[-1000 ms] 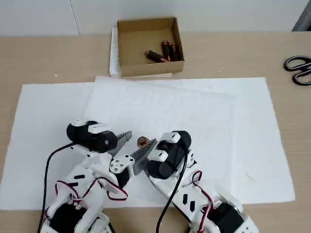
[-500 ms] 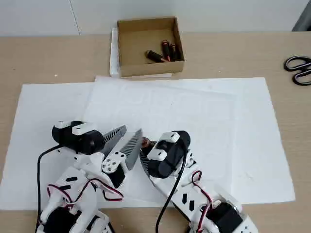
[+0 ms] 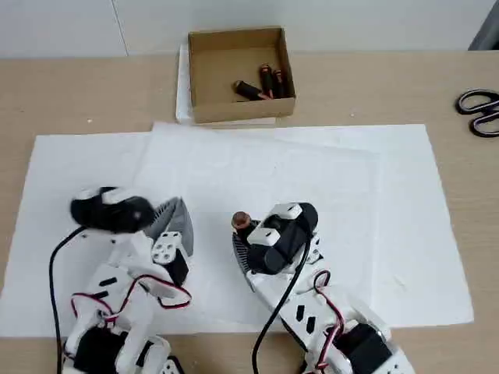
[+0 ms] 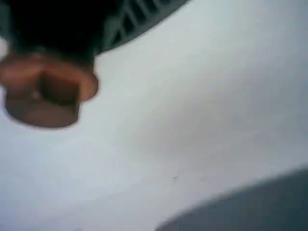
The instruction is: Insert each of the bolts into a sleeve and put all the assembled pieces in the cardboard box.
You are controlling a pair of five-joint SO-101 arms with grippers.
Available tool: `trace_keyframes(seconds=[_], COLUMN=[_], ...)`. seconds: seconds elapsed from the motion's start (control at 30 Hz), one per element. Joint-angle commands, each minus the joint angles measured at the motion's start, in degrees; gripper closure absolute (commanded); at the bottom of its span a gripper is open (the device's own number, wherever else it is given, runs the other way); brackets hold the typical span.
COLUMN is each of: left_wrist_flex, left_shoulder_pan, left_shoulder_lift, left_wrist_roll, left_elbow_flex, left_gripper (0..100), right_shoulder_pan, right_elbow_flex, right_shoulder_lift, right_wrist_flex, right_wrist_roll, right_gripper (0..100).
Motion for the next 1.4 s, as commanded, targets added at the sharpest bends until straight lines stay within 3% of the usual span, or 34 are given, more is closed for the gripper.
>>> trace_keyframes(seconds=[0.0, 0.13, 0.37, 0.6, 1.0, 1.2, 1.37], left_wrist_flex=[1.23, 0.97, 1.23, 0.97, -0.88, -0.88, -0.88], left_shoulder_pan=[-0.18, -1.41, -12.84, -13.01, -13.1, -12.57, -12.57], left_shoulder_lift=[-0.53, -0.53, -0.62, -0.62, -0.7, -0.7, -0.7], left_wrist_roll=[0.35, 0.44, 0.18, -2.73, -1.67, -1.67, -1.67], left_elbow_flex=[0.04, 2.15, 7.78, 14.37, 18.68, 18.59, 18.59], left_gripper=[99, 99, 99, 99, 99, 99, 99], right_shoulder_pan=[2.59, 7.08, 11.65, 14.9, 18.77, 23.52, 25.1], right_elbow_flex=[0.18, 0.97, 1.05, 5.98, 9.58, 6.59, -0.62], right_shoulder_lift=[-0.4, -0.4, -0.4, -0.31, 0.48, 12.53, 31.78], right_wrist_flex=[-0.48, -0.84, -0.92, -6.73, -17.36, -27.82, -41.71], right_wrist_roll=[-0.53, -0.62, -1.67, -1.58, -1.32, -1.32, -1.05], right_gripper=[99.4, 99.4, 99.5, 99.5, 99.5, 99.5, 99.5])
